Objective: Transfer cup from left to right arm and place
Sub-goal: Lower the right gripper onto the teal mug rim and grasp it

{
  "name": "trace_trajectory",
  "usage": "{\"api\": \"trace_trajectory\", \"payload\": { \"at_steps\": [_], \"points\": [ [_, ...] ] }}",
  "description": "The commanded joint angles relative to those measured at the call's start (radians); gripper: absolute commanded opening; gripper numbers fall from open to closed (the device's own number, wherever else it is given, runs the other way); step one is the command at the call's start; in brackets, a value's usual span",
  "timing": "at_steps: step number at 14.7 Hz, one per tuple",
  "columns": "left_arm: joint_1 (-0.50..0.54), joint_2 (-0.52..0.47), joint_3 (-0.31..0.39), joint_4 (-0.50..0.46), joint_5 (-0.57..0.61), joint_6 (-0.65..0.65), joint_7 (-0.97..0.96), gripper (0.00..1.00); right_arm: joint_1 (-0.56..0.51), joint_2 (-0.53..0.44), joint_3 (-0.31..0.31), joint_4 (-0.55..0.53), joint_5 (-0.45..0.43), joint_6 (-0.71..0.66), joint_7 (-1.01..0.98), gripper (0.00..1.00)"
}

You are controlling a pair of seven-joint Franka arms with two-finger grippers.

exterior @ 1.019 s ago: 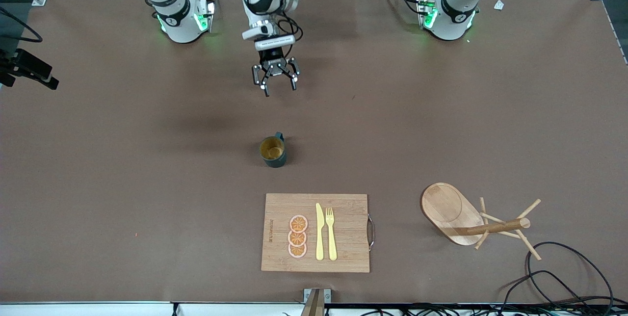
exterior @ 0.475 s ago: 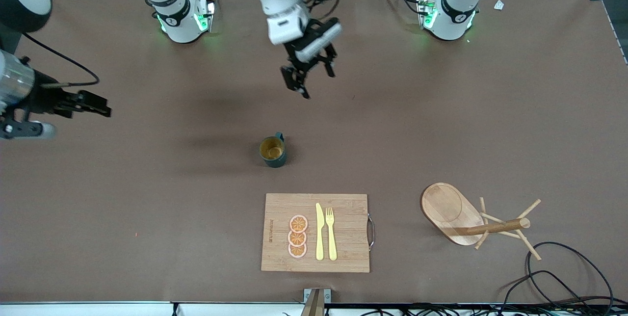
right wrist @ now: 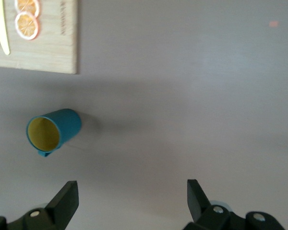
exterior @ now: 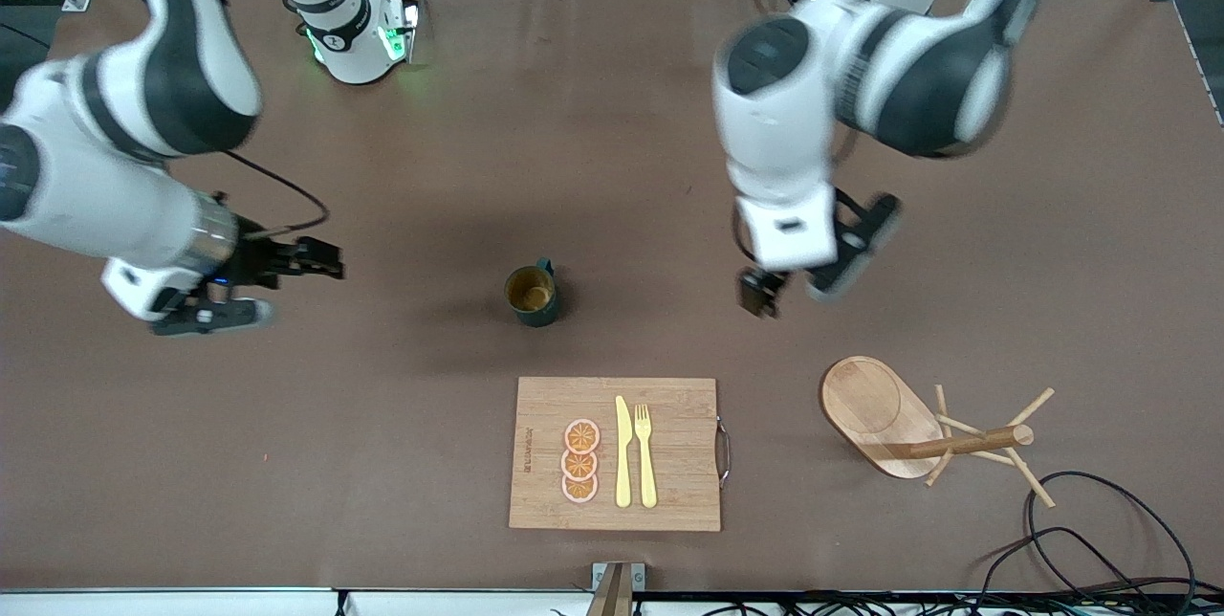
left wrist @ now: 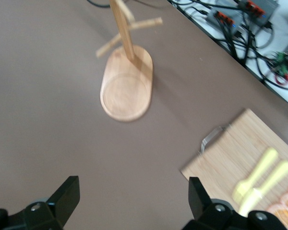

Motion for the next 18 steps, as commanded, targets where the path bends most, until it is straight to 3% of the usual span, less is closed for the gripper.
{"api": "trace_trajectory", "payload": {
  "at_steps": [1, 6, 9, 15, 16, 17, 18],
  "points": [
    [0.131, -0.002, -0.014, 0.003, -0.038, 0.015, 0.191, 1.0, 0.087, 0.041, -0.007, -0.009, 0.032, 0.049, 0.116, 1.0],
    [0.33, -0.026, -0.014, 0.015, -0.121, 0.009, 0.469, 1.0, 0.279, 0.148, -0.009, -0.007, 0.026, 0.21, 0.47, 1.0],
    [0.38, -0.052, -0.014, 0.017, -0.14, 0.001, 0.611, 1.0, 0.366, 0.223, -0.01, -0.003, 0.017, 0.319, 0.656, 1.0],
    [0.514, -0.117, -0.011, 0.017, -0.27, -0.028, 0.981, 1.0, 0.423, 0.343, -0.013, 0.008, 0.012, 0.47, 0.724, 1.0],
    [0.528, -0.125, -0.009, 0.017, -0.279, -0.032, 1.036, 1.0, 0.428, 0.354, -0.015, 0.008, 0.001, 0.479, 0.724, 0.97],
    [0.56, -0.137, -0.014, 0.017, -0.296, -0.032, 1.069, 1.0, 0.428, 0.358, -0.015, 0.006, -0.028, 0.482, 0.724, 0.84],
    [0.571, -0.149, -0.016, 0.015, -0.319, -0.032, 1.081, 1.0, 0.428, 0.358, -0.013, 0.005, -0.073, 0.481, 0.724, 0.66]
  ]
}}
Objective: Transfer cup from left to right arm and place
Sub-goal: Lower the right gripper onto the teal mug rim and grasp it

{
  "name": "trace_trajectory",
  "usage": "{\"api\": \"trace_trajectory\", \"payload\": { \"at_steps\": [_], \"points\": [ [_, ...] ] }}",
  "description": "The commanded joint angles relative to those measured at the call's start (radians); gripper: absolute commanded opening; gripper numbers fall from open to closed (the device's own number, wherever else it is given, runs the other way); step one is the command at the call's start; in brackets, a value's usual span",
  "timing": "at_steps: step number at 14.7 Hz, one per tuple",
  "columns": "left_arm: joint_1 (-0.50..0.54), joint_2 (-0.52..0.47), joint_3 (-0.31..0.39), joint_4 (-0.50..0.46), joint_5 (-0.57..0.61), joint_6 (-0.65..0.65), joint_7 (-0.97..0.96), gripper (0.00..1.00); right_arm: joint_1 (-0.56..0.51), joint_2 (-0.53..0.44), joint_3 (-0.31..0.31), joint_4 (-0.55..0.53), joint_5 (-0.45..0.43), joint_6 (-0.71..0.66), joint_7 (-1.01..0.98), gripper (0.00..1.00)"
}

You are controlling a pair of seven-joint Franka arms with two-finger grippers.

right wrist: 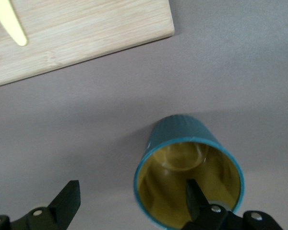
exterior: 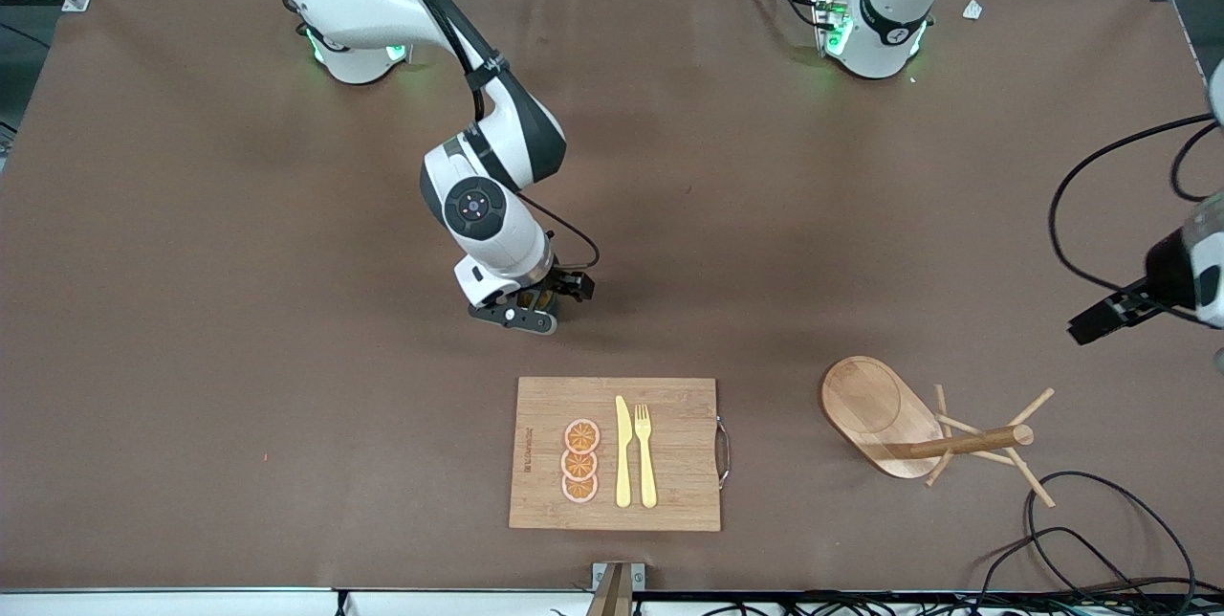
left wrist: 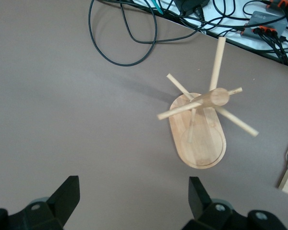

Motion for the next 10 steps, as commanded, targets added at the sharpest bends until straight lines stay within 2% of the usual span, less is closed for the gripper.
{"api": "trace_trajectory", "payload": {
  "at_steps": [1, 2, 4, 6, 8, 10],
  "points": [
    [0.038, -0.052, -0.012, -0.012, -0.069, -0.024, 0.074, 1.0, 0.01, 0.005, -0.009, 0.008, -0.09, -0.006, 0.024, 0.49],
    [0.039, -0.064, -0.005, -0.012, -0.088, -0.038, 0.091, 1.0, 0.01, 0.005, -0.009, 0.007, -0.1, -0.007, 0.022, 0.39],
    [0.038, -0.105, 0.005, -0.023, -0.1, -0.073, 0.144, 1.0, 0.01, 0.005, -0.009, 0.007, -0.106, -0.007, 0.019, 0.31],
    [-0.004, -0.151, 0.059, -0.036, -0.108, -0.114, 0.198, 1.0, 0.008, 0.005, -0.009, 0.007, -0.126, -0.007, 0.021, 0.08],
    [-0.103, -0.203, 0.186, -0.068, -0.155, -0.16, 0.265, 1.0, 0.001, 0.004, -0.009, 0.009, -0.126, -0.007, 0.013, 0.01],
    [-0.21, -0.265, 0.331, -0.139, -0.232, -0.167, 0.299, 1.0, -0.012, 0.0, -0.011, 0.014, -0.126, -0.01, -0.03, 0.0]
  ]
}}
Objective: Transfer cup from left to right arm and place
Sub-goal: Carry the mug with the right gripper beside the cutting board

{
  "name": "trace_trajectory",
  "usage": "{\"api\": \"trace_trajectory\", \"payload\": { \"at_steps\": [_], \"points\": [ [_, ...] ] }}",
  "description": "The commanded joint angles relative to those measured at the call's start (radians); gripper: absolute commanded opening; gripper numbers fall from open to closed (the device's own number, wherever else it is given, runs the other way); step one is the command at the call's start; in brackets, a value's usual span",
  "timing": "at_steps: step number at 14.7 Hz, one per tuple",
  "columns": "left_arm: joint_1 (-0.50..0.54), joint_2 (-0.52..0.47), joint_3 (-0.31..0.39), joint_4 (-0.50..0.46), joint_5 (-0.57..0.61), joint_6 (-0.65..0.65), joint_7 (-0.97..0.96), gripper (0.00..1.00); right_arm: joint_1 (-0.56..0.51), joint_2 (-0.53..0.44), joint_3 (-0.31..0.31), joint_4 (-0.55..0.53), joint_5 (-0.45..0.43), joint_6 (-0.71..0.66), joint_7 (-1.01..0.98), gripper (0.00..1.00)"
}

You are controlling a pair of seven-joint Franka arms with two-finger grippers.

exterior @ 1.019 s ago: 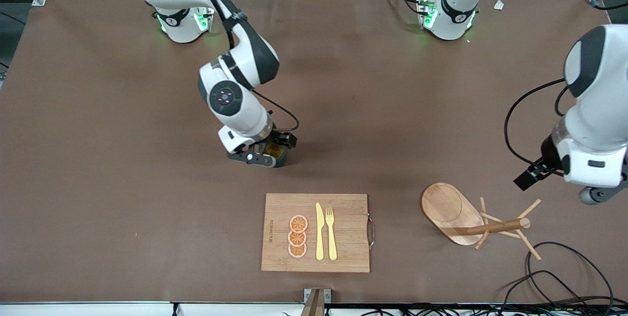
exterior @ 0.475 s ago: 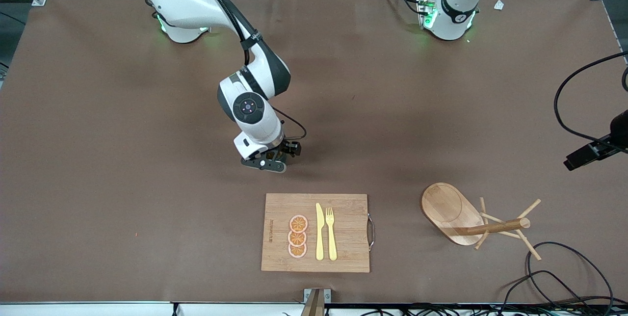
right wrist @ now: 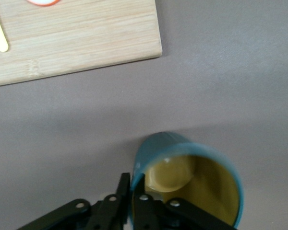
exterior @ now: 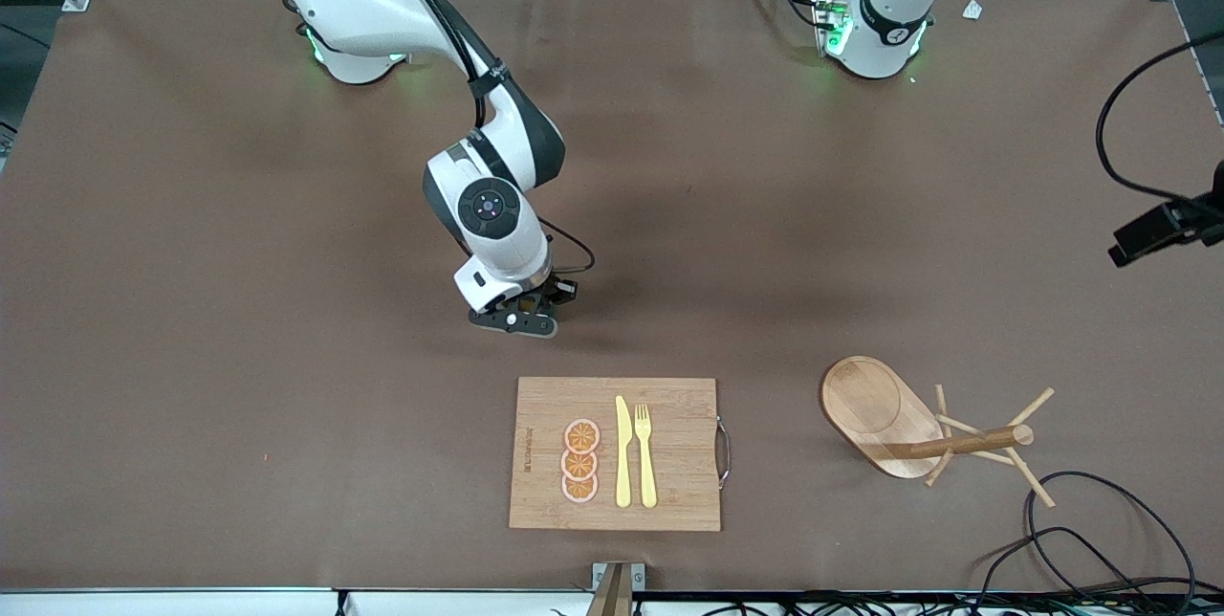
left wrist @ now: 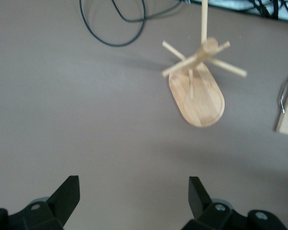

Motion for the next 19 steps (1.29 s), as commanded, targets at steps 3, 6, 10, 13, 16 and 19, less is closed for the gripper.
{"api": "trace_trajectory", "payload": {
  "at_steps": [3, 6, 10, 13, 16, 19],
  "points": [
    [-0.188, -0.172, 0.22, -0.194, -0.095, -0.012, 0.081, 1.0, -0.08, -0.051, -0.001, 0.017, -0.016, -0.093, -0.181, 0.0],
    [-0.191, -0.212, 0.217, -0.236, -0.095, -0.016, 0.086, 1.0, -0.166, -0.099, -0.001, 0.015, -0.016, -0.168, -0.464, 0.0],
    [-0.2, -0.25, 0.192, -0.29, -0.095, 0.0, 0.084, 1.0, -0.276, -0.116, -0.001, 0.011, -0.016, -0.169, -0.824, 0.01],
    [-0.203, -0.249, 0.164, -0.291, -0.085, 0.006, 0.084, 1.0, -0.383, -0.111, -0.001, 0.008, -0.016, -0.169, -1.093, 0.01],
    [-0.199, -0.249, 0.132, -0.29, -0.085, 0.003, 0.087, 1.0, -0.489, -0.107, -0.001, -0.017, -0.014, -0.162, -1.322, 0.02],
    [-0.202, -0.241, 0.128, -0.282, -0.084, 0.0, 0.087, 1.0, -0.557, -0.104, -0.001, -0.057, -0.016, -0.112, -1.445, 0.04]
  ]
}}
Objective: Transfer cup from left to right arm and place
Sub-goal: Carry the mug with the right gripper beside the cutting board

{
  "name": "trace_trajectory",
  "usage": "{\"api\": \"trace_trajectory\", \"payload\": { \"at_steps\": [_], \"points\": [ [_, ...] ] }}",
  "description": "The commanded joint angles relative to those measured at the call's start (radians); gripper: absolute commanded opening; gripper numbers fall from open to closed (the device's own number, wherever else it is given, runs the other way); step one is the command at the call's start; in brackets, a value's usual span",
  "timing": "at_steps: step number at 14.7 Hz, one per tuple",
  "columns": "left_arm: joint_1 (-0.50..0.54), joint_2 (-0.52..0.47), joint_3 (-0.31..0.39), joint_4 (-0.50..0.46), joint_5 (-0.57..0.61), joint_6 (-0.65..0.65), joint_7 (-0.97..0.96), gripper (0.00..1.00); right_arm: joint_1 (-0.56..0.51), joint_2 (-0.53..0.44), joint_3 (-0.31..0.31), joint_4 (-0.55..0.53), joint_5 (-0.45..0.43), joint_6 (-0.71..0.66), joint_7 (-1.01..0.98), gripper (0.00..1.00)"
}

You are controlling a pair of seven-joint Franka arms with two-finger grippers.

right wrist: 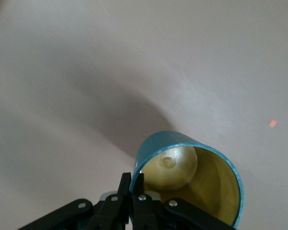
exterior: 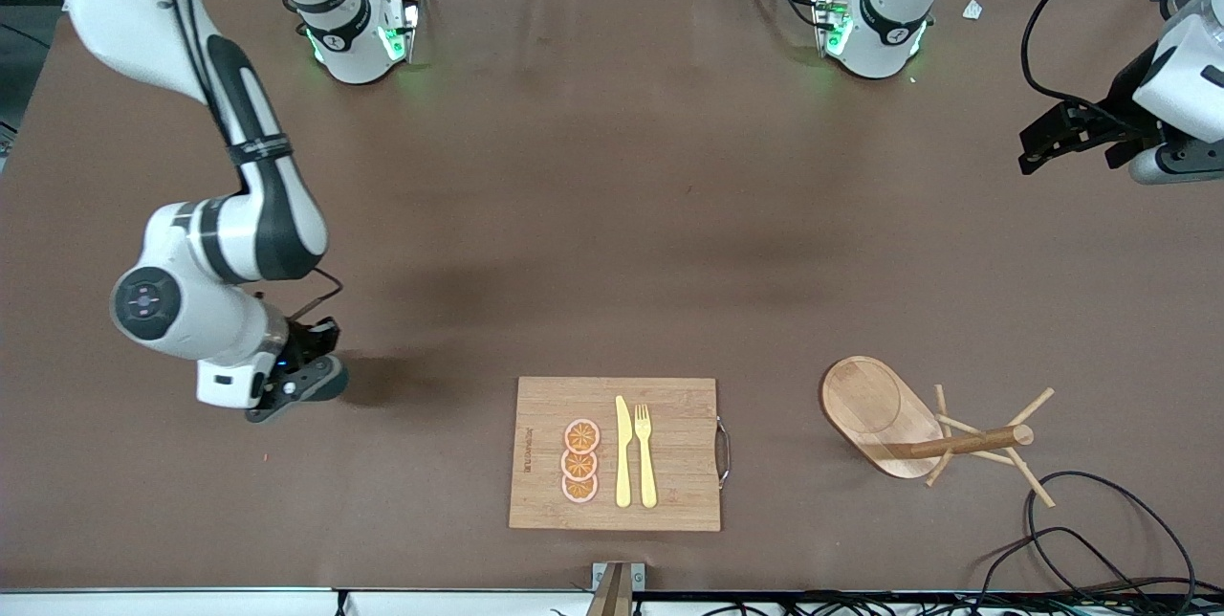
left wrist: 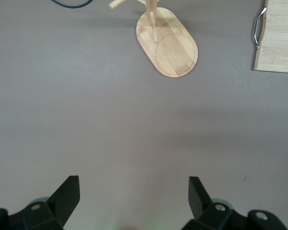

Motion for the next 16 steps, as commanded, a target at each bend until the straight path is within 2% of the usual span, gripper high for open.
{"api": "trace_trajectory", "payload": {
  "at_steps": [1, 3, 6, 10, 11, 13, 14, 16],
  "points": [
    [0.003, -0.018, -0.001, -0.017, -0.003, 0.01, 0.02, 1.0, -0.055, -0.011, 0.021, -0.068, -0.011, 0.088, -0.112, 0.04],
    [0.004, -0.008, -0.001, -0.006, -0.004, 0.014, 0.019, 1.0, -0.093, 0.009, 0.023, -0.096, -0.008, 0.151, -0.202, 0.04],
    [0.004, 0.009, -0.001, 0.017, -0.007, 0.018, 0.02, 1.0, -0.101, 0.015, 0.024, -0.143, -0.008, 0.22, -0.213, 0.05],
    [0.004, 0.009, -0.001, 0.017, -0.011, 0.022, 0.02, 1.0, -0.103, 0.023, 0.024, -0.15, -0.004, 0.24, -0.21, 0.13],
    [0.004, 0.008, -0.001, 0.017, -0.011, 0.022, 0.02, 1.0, -0.103, 0.023, 0.024, -0.147, -0.002, 0.238, -0.21, 0.31],
    [0.006, 0.006, -0.001, 0.017, -0.012, 0.022, 0.019, 1.0, -0.104, 0.022, 0.024, -0.141, 0.0, 0.235, -0.21, 0.82],
    [0.006, 0.006, 0.001, 0.017, -0.011, 0.022, 0.019, 1.0, -0.106, 0.02, 0.024, -0.13, 0.001, 0.231, -0.209, 1.0],
    [0.006, 0.008, 0.001, 0.017, -0.007, 0.027, 0.02, 1.0, -0.104, -0.006, 0.024, -0.101, 0.003, 0.196, -0.2, 1.0]
  ]
}}
